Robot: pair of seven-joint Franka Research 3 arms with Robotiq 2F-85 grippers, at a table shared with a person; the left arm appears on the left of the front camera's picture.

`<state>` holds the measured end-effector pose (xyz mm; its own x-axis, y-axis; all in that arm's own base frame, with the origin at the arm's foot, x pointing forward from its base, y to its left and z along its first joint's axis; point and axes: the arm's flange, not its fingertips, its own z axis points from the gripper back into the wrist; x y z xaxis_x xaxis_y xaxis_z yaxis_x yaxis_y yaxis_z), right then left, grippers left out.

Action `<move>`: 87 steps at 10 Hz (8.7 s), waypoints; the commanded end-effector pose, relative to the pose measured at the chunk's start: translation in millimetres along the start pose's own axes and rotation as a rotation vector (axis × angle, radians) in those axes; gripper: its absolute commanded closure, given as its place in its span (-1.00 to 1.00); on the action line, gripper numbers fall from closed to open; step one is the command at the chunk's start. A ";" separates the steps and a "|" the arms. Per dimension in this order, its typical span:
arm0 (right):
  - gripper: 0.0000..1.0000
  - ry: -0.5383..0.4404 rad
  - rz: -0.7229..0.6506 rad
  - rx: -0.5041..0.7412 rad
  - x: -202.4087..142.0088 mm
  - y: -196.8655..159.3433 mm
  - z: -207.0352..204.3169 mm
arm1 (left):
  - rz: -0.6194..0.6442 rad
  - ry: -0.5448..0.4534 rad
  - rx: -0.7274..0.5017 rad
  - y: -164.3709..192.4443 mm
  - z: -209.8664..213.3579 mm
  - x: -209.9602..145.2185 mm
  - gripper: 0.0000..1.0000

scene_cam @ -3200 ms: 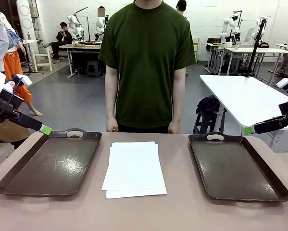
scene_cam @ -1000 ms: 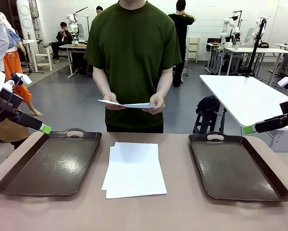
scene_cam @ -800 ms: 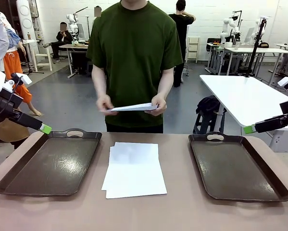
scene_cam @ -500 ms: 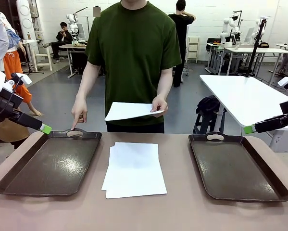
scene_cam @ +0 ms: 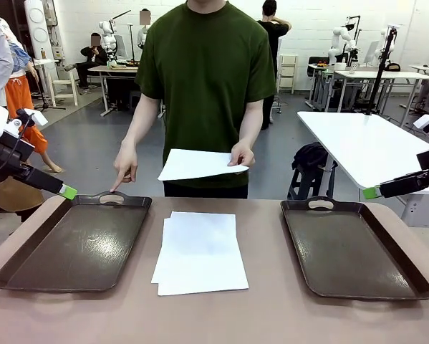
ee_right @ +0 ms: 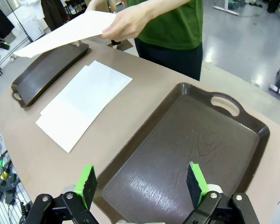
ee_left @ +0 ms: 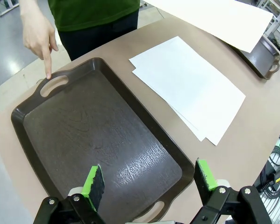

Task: Sort the A4 documents.
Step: Receive the A4 Paper, then place the A4 Paper in the designated Handle tray.

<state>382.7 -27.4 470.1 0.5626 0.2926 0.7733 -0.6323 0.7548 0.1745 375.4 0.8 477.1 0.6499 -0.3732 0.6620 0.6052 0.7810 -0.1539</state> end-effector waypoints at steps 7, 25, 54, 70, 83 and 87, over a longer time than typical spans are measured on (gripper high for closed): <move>-1.00 -0.006 0.004 0.012 -1.3 -1.8 -2.0 | 0.237 -0.096 -0.196 13.2 -28.6 23.0 -1.00; -1.00 -0.006 0.004 0.012 -1.3 -1.8 -2.0 | 0.678 -0.021 -0.825 13.5 -226.2 158.8 -1.00; -1.00 -0.006 0.004 0.012 -1.3 -1.8 -2.0 | 0.797 0.146 -0.952 37.8 -239.6 166.7 1.00; -1.00 -0.006 0.004 0.012 -1.3 -1.8 -2.0 | 0.798 0.403 -0.594 75.1 -159.7 6.4 0.98; -1.00 -0.006 0.004 0.012 -1.3 -1.8 -2.0 | 0.639 0.524 0.012 173.1 -162.9 13.4 0.98; -1.00 -0.006 0.004 0.012 -1.3 -1.8 -2.0 | 0.595 0.600 0.041 176.0 -156.9 18.4 0.58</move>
<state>381.9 -28.1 471.0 0.5632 0.2952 0.7718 -0.6315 0.7562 0.1716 562.2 51.9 338.5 0.9961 -0.0885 0.0021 0.0842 0.9397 -0.3314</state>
